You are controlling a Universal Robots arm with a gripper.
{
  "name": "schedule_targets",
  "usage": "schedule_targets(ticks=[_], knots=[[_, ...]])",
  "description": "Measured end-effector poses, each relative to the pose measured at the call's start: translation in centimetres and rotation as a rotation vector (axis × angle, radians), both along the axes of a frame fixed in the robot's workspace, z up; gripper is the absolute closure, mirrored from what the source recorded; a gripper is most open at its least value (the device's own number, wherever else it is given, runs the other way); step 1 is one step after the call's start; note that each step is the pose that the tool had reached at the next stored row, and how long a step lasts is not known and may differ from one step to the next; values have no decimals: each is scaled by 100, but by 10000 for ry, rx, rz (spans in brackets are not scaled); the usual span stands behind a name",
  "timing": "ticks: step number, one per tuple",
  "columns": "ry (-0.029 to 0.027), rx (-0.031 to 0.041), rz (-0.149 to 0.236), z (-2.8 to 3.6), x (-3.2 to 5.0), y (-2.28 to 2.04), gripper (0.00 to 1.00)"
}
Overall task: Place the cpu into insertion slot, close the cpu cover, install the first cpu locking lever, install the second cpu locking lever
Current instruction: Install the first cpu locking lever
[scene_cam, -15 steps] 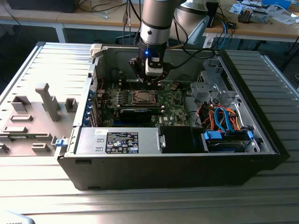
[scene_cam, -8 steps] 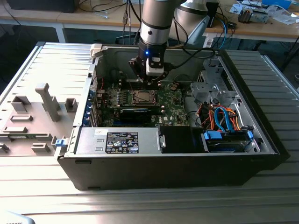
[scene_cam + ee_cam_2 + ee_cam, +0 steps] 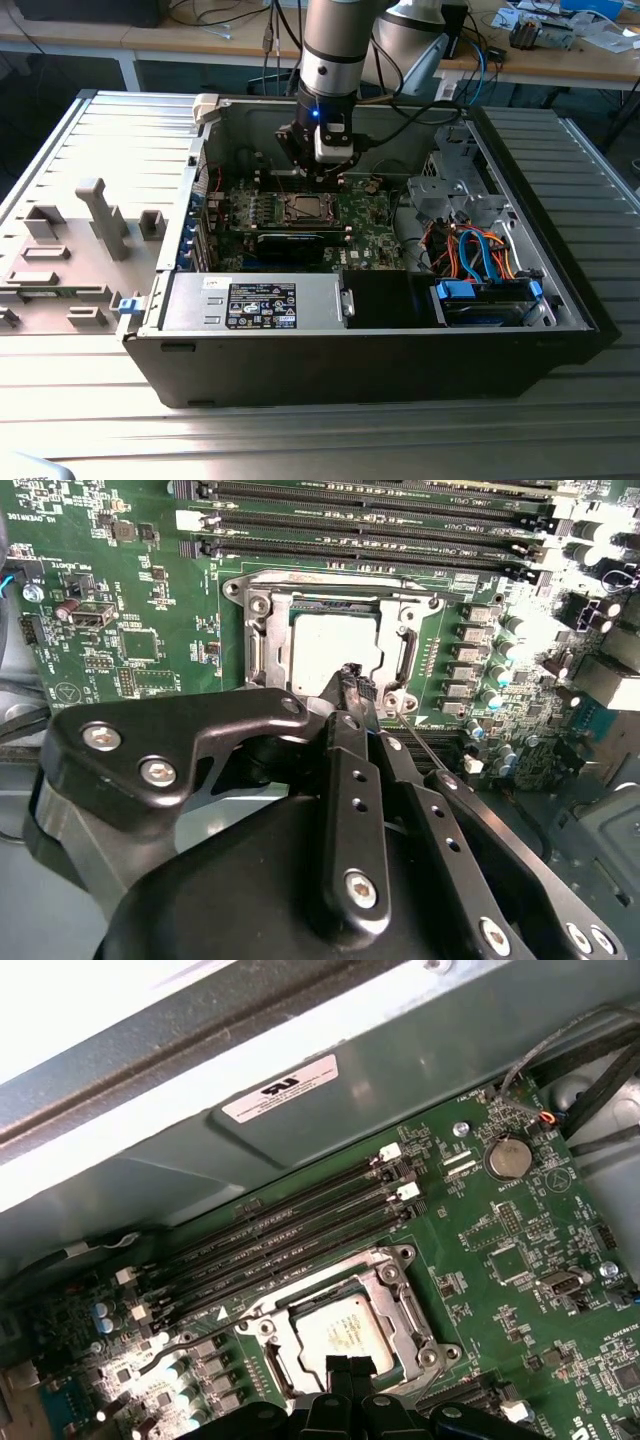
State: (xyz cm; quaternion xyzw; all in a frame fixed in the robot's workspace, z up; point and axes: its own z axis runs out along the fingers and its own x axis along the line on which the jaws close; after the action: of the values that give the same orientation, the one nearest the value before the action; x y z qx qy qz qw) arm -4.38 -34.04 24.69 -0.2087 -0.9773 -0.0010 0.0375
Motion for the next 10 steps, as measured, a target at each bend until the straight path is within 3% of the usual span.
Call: schedule_targets(ticks=[10], knots=[[0,26,398,0,0,0,89]])
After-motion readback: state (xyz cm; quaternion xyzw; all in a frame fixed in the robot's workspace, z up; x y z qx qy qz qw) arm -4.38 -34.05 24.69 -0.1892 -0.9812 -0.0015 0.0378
